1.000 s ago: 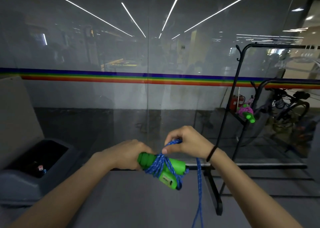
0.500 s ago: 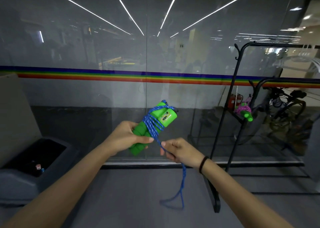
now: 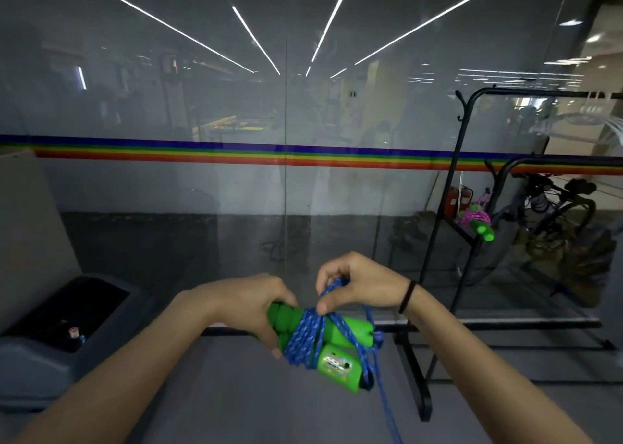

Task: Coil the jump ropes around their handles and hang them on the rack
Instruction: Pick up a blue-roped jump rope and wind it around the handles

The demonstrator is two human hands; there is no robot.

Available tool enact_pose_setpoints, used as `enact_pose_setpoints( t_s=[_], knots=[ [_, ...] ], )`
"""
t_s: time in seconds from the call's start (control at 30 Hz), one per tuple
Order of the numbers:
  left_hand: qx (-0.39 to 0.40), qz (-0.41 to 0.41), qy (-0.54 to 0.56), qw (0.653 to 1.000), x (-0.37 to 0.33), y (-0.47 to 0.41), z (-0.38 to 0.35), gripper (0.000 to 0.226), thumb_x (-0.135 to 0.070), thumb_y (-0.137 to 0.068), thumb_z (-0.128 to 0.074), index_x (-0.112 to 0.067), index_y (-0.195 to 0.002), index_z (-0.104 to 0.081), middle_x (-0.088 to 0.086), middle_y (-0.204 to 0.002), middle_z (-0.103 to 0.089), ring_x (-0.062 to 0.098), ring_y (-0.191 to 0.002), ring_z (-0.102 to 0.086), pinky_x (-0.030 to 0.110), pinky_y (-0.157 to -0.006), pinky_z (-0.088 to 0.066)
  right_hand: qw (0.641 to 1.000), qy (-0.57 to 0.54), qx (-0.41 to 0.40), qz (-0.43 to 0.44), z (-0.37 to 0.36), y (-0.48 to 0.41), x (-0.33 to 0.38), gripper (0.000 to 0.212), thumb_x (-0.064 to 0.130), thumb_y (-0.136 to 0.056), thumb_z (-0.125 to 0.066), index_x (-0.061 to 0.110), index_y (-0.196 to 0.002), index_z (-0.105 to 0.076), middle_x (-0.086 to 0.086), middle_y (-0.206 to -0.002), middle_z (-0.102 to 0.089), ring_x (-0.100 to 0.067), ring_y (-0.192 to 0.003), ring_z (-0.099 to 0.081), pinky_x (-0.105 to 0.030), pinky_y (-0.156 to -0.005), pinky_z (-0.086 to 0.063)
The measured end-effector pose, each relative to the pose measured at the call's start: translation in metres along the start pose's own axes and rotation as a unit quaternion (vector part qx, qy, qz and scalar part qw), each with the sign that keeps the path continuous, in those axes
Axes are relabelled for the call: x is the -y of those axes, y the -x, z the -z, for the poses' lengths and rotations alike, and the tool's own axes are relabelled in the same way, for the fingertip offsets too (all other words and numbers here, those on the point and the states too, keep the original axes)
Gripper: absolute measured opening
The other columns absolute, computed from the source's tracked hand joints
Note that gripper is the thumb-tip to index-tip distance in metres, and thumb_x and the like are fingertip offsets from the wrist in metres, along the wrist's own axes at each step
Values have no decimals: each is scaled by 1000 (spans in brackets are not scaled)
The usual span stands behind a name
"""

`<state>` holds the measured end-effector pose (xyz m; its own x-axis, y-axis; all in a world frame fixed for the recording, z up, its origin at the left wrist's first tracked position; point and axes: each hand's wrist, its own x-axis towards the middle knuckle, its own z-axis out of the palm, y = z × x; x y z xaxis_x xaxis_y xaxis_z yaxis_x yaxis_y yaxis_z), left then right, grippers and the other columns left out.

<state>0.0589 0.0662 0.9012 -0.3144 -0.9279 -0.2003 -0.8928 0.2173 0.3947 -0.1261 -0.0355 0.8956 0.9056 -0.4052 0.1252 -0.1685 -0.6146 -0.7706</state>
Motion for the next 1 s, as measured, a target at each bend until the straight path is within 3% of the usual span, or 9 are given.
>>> enact_pose_setpoints(
  t_s=[0.1,0.2,0.3,0.37,0.5,0.57,0.63,0.83,1.0],
  knots=[
    [-1,-64,218,974,5,8,-1,25,-7,-59,-83,-13,-79,-69,-7,-72,-63,5,-69,-56,23,-62,-46,986,-157,-50,24,-3,4,-9,18,12,-77,-67,21,-63,-61,13,-52,-60,8,-50,-50,-6,-54,-39],
    [-126,-76,382,912,12,7,-3,38,-11,-55,-82,-2,-89,-69,-1,-80,-71,9,-74,-63,20,-67,-52,959,-259,-115,-25,-13,6,-19,26,33,-79,-64,18,-59,-58,9,-43,-43,1,-39,-33,-10,-42,-28],
    [-268,-30,474,838,10,-2,-7,37,-15,-59,-83,0,-91,-70,7,-80,-74,19,-73,-67,23,-65,-56,966,-224,-118,-55,-28,5,-24,35,33,-93,-39,15,-66,-49,11,-38,-33,-1,-37,-23,-11,-39,-21],
    [-330,22,508,795,7,-10,-10,27,-18,-67,-77,0,-87,-70,5,-73,-73,21,-69,-65,23,-58,-54,983,-127,-120,-52,-35,6,-21,35,29,-97,-37,20,-66,-50,11,-38,-40,-1,-37,-30,-10,-42,-27],
    [-391,129,250,876,10,-23,-31,42,-37,-66,-80,-10,-89,-57,-1,-72,-65,14,-67,-59,30,-63,-47,977,199,-73,-27,-36,10,-8,32,31,-96,-43,12,-76,-59,2,-63,-59,-8,-60,-53,-23,-60,-37],
    [-381,154,158,898,11,-25,-40,52,-41,-69,-76,-16,-97,-41,5,-83,-64,25,-77,-62,36,-70,-49,953,298,-46,-35,-34,11,-5,32,37,-93,-46,9,-84,-60,-15,-80,-63,-27,-78,-57,-30,-62,-34],
    [-349,150,70,922,12,-24,-47,52,-42,-74,-69,-22,-103,-32,7,-91,-65,34,-86,-62,40,-71,-49,938,343,-32,-38,-31,12,-3,29,40,-90,-50,13,-89,-61,-14,-88,-64,-30,-87,-58,-31,-64,-35],
    [-148,115,-181,966,11,-22,-60,57,-33,-81,-60,-31,-128,-26,8,-119,-60,33,-111,-57,36,-81,-44,947,320,8,-16,-8,15,4,27,45,-86,-55,21,-86,-69,-3,-84,-71,-15,-77,-61,-34,-71,-49],
    [-71,-40,-73,994,1,-11,-59,77,-25,-76,-61,-51,-136,-19,-9,-122,-58,7,-96,-57,23,-76,-43,991,131,28,-26,3,15,-13,21,30,-87,-61,13,-81,-72,21,-63,-64,8,-65,-56,-7,-68,-38]
  ],
)
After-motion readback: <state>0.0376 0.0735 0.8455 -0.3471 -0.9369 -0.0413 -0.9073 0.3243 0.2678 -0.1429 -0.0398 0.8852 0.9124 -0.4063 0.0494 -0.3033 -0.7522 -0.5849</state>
